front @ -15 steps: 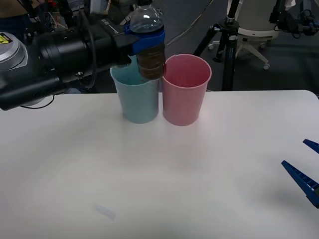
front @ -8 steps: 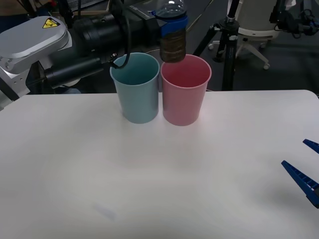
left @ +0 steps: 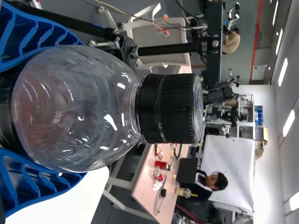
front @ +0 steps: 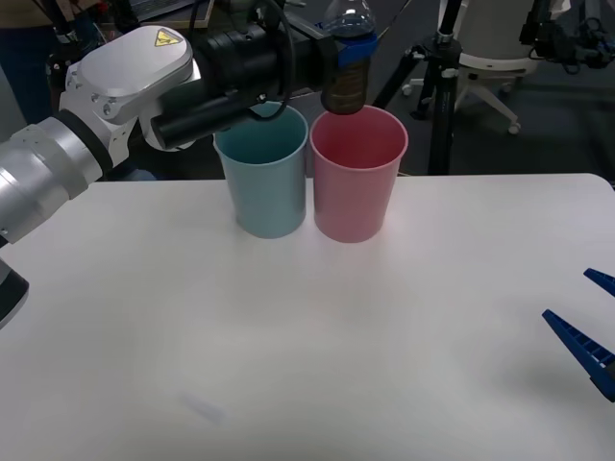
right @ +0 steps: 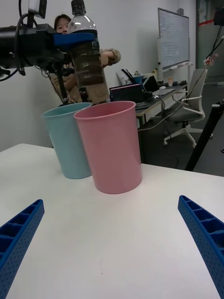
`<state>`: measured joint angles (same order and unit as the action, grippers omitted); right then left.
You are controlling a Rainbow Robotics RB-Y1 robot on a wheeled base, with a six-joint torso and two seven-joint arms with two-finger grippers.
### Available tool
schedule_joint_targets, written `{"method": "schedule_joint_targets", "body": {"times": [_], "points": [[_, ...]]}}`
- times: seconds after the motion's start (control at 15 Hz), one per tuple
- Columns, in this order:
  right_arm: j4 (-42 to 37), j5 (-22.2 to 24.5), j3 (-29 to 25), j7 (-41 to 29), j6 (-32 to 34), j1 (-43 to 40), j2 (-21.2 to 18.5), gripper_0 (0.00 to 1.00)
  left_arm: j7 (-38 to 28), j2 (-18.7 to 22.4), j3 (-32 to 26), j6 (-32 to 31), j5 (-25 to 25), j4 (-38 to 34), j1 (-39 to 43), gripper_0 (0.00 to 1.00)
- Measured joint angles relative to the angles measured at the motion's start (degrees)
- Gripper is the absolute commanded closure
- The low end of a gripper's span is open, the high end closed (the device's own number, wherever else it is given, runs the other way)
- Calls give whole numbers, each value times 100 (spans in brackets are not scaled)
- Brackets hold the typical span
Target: Grasp the object on the table and drop it into the matching bin: aluminum can to the light blue bin, PET bottle to the pink bin.
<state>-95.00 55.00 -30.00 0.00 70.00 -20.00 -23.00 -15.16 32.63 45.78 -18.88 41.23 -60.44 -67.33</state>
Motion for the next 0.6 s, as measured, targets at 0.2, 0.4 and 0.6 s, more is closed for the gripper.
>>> {"method": "schedule_joint_targets", "body": {"times": [0.2, 0.4, 0.6], "points": [[0, 0, 0, 0, 0, 0, 0, 0, 40, -257, 1, 6, 150, 358, -69, 97], [0, 0, 0, 0, 0, 0, 0, 0, 23, -360, 1, 6, 226, 396, -70, 96], [0, 0, 0, 0, 0, 0, 0, 0, -23, -426, 1, 9, 253, 434, -70, 97]]}}
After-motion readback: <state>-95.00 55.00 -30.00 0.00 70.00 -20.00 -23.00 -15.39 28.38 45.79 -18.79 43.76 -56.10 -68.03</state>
